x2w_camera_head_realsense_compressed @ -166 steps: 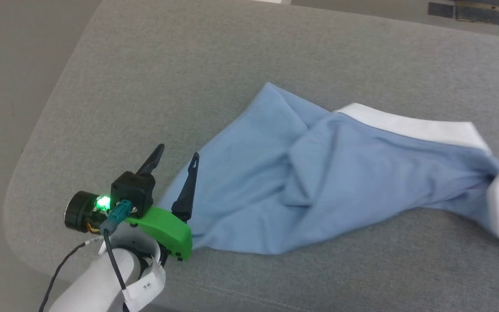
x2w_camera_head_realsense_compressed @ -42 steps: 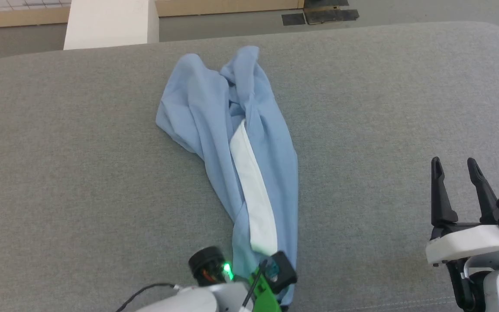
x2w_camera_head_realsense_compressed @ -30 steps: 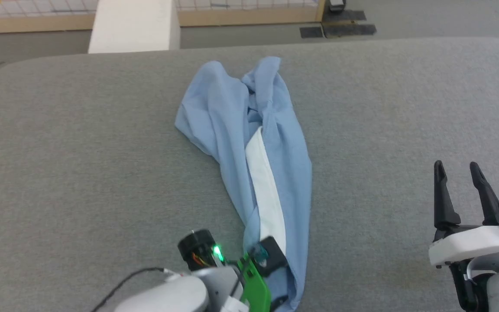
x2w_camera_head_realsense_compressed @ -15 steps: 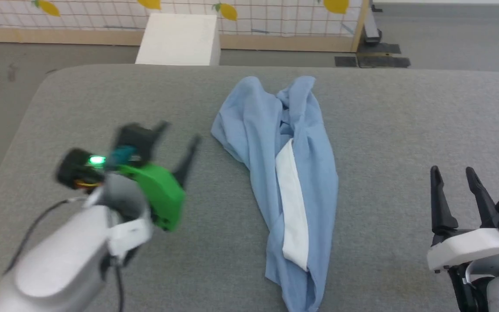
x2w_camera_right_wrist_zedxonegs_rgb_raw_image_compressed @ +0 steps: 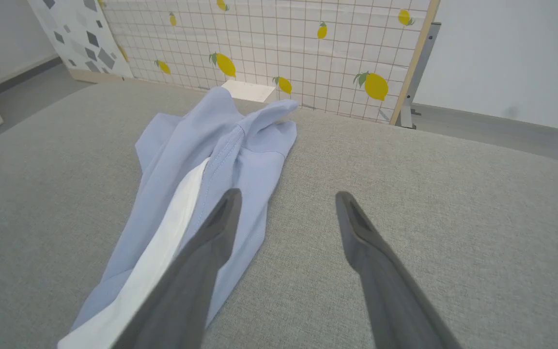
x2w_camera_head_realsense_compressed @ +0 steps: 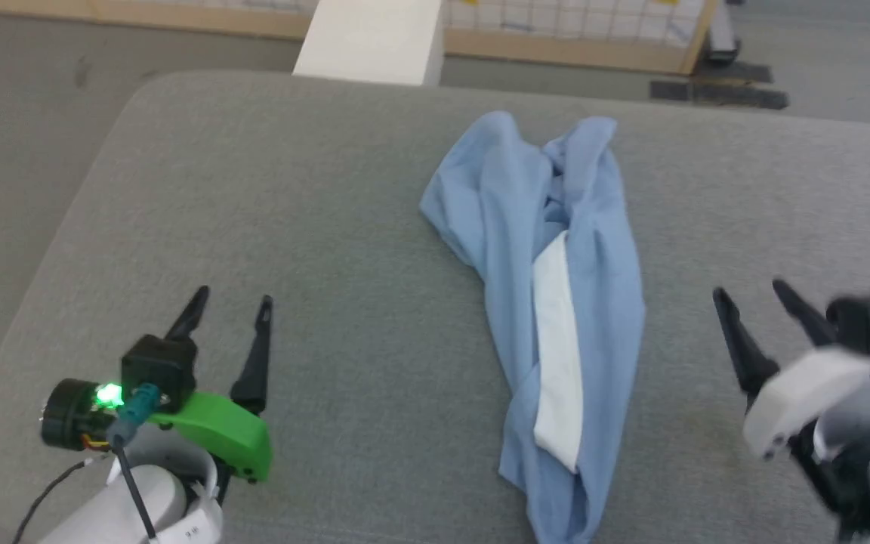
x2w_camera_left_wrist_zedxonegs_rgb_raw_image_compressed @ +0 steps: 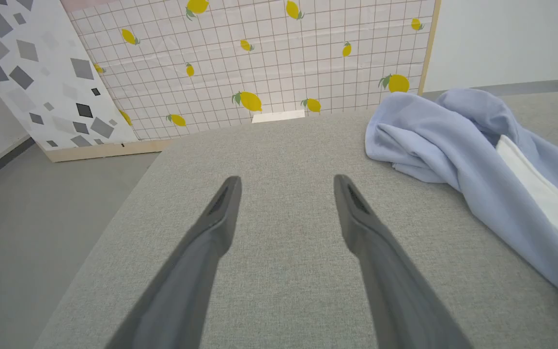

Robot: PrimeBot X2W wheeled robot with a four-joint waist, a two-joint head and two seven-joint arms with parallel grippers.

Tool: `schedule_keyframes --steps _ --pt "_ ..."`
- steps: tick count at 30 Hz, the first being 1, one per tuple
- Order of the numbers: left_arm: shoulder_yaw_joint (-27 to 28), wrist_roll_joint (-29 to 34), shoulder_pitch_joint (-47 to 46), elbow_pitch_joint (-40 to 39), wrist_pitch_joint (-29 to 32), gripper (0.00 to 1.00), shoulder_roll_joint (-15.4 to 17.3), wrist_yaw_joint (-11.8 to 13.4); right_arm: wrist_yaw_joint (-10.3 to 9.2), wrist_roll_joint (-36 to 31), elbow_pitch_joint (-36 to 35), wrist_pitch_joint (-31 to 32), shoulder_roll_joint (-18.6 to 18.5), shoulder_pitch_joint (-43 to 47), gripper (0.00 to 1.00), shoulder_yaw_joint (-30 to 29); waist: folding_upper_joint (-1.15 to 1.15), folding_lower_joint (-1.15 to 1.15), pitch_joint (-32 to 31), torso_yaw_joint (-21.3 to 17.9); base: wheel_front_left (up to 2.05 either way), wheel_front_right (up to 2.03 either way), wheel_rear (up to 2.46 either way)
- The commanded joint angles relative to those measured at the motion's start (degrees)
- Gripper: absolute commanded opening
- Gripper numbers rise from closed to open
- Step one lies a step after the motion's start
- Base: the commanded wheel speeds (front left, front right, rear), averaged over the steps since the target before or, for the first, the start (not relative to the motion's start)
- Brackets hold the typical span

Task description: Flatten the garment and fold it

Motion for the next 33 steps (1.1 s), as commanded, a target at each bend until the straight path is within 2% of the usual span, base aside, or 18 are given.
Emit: schedule_keyframes --steps 1,4,8,13,18,24,32,33 --pt "-0.49 1.43 0.13 -0.49 -0.57 1.0 -0.54 0.04 -0.09 1.42 -0.99 2.84 -2.3 -3.33 1.0 1.22 0.0 0.0 3.84 3.92 0.0 0.0 0.0" --pt "-1.37 2.34 -0.99 -0.79 -0.89 1.0 -2.11 -0.19 -0.09 5.54 -1.04 11.59 -7.21 -9.44 1.0 4.2 0.0 0.0 6.83 7.0 0.0 0.0 0.0" --pt "-2.0 3.14 -2.33 -0.2 -1.56 1.0 -4.23 -0.48 -0.09 10.28 1.8 23.54 -10.41 -18.8 1.0 5.34 0.0 0.0 10.23 10.87 0.0 0.0 0.0" --pt "-2.35 3.86 -3.39 0.9 -2.41 1.0 -6.32 -0.98 -0.09 12.47 10.02 37.73 -9.92 -30.79 1.0 3.23 0.0 0.0 13.98 15.05 0.0 0.0 0.0" --pt "-2.39 4.47 -4.55 2.02 -3.09 1.0 -8.57 -1.62 -0.09 7.61 19.27 48.7 -8.96 -40.75 1.0 -0.9 0.0 0.0 16.5 18.87 0.0 0.0 0.0" --pt "-2.39 5.23 -5.77 3.33 -3.56 1.0 -11.1 -2.52 -0.09 0.12 26.34 53.41 -7.88 -48.02 1.0 -5.61 0.0 0.0 18.46 22.4 0.0 0.0 0.0" --pt "-1.99 6.21 -6.24 4.65 -3.83 1.0 -13.09 -3.57 -0.09 -7.04 31.42 52.9 -10.39 -49.36 1.0 -4.26 0.0 0.0 19.57 24.39 0.0 0.0 0.0" --pt "-1.87 6.31 -6.15 4.8 -3.85 1.0 -13.22 -3.62 -0.09 -7.36 31.91 52.46 -10.66 -49.15 0.47 -3.89 0.0 0.0 19.49 24.34 0.0 0.0 0.0"
